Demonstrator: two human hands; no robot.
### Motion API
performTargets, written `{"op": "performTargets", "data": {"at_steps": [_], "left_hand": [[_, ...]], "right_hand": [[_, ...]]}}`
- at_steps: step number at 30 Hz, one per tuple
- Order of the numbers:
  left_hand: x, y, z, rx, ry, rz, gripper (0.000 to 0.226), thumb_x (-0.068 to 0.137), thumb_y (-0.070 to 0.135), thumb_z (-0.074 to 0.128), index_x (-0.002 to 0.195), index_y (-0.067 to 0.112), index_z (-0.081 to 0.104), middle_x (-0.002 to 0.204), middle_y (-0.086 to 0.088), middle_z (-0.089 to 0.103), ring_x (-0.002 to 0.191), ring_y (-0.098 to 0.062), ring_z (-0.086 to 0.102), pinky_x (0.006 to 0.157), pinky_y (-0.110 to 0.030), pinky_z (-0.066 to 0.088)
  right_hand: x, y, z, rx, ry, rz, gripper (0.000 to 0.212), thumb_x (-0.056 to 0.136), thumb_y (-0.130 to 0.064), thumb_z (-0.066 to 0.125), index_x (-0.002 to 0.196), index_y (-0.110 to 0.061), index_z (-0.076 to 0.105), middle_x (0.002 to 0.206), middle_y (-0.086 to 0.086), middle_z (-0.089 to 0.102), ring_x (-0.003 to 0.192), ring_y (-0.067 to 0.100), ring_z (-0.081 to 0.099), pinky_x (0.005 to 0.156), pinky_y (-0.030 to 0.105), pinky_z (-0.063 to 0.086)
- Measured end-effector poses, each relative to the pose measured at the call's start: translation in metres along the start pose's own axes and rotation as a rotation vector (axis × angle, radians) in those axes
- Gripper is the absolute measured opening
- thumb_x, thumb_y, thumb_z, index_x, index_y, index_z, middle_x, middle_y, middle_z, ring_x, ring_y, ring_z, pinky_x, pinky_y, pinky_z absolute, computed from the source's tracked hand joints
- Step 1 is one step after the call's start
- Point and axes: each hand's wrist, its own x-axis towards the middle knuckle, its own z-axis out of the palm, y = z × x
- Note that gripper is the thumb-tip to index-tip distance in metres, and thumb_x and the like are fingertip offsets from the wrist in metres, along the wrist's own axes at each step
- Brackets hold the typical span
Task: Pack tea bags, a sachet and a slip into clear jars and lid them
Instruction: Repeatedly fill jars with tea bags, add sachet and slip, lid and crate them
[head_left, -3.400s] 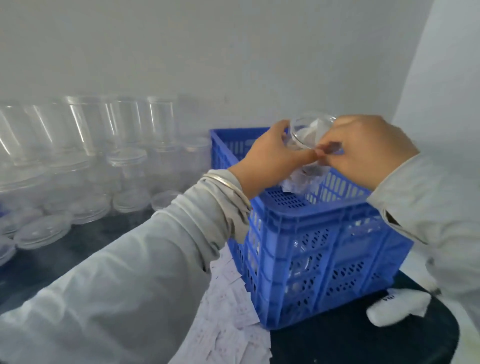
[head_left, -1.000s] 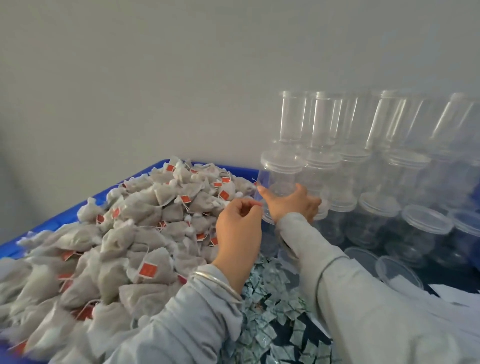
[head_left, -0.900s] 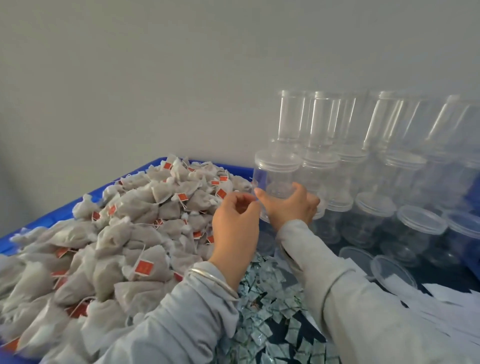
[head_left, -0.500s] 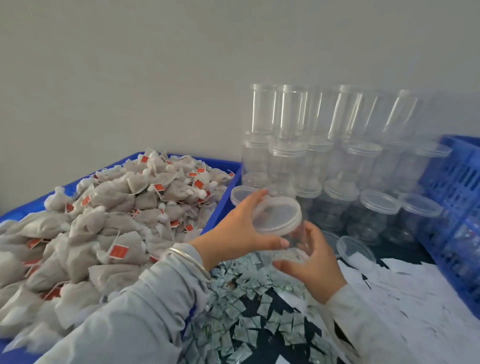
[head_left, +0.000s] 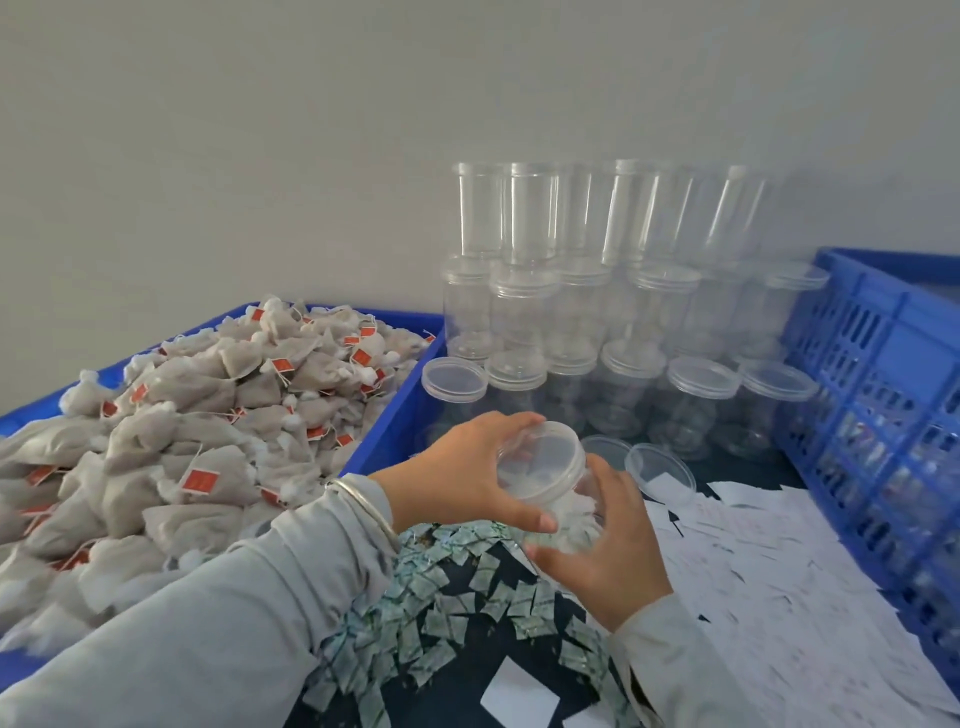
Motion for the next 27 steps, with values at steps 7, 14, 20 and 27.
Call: {"op": "performTargets", "data": {"at_steps": [7,14,20,27], "left_hand": [[0.012,0.001,0.027,-0.04,0.129,-0.22,0.12,0.043,0.092,0.05,0.137,0.019,0.037,0.113,0.014,0.043,0.096,-0.003,0.046,0.068,-0.013,0.033],[0.016,-0.007,0.032,0.064,0.003,-0.33,0.131,0.036,0.102,0.036,0.135,0.016,0.037,0.111,0.009,0.045,0.098,-0.012,0.053,0.075,-0.028,0.041],[0.013,-0.001,0.028,-0.199,-0.069,-0.413,0.089,0.04,0.099,0.041,0.092,0.027,0.052,0.093,0.012,0.058,0.065,-0.005,0.069,0.066,-0.027,0.059],[0.013,-0.019,-0.008,-0.904,-0.024,-0.669,0.109,0.046,0.084,0.054,0.125,0.01,0.043,0.081,-0.015,0.072,0.056,-0.019,0.062,0.054,-0.027,0.051]], "right_hand": [[0.002,0.006,0.011,-0.486,0.414,-0.199,0.098,0.039,-0.038,0.092,0.122,-0.012,0.047,0.102,0.019,0.058,0.092,0.039,0.06,0.083,0.054,0.046],[-0.001,0.025,0.011,-0.544,0.437,-0.287,0.097,0.041,-0.039,0.092,0.125,-0.017,0.046,0.115,0.016,0.056,0.111,0.026,0.044,0.101,0.052,0.028],[-0.002,0.025,0.013,-0.593,0.436,-0.288,0.101,0.038,-0.027,0.095,0.125,-0.02,0.046,0.122,0.012,0.049,0.117,0.029,0.043,0.104,0.054,0.024],[0.003,0.035,-0.007,-0.429,0.589,0.028,0.095,0.045,-0.012,0.094,0.129,-0.01,0.05,0.125,0.024,0.051,0.118,0.037,0.041,0.094,0.058,0.035]]}}
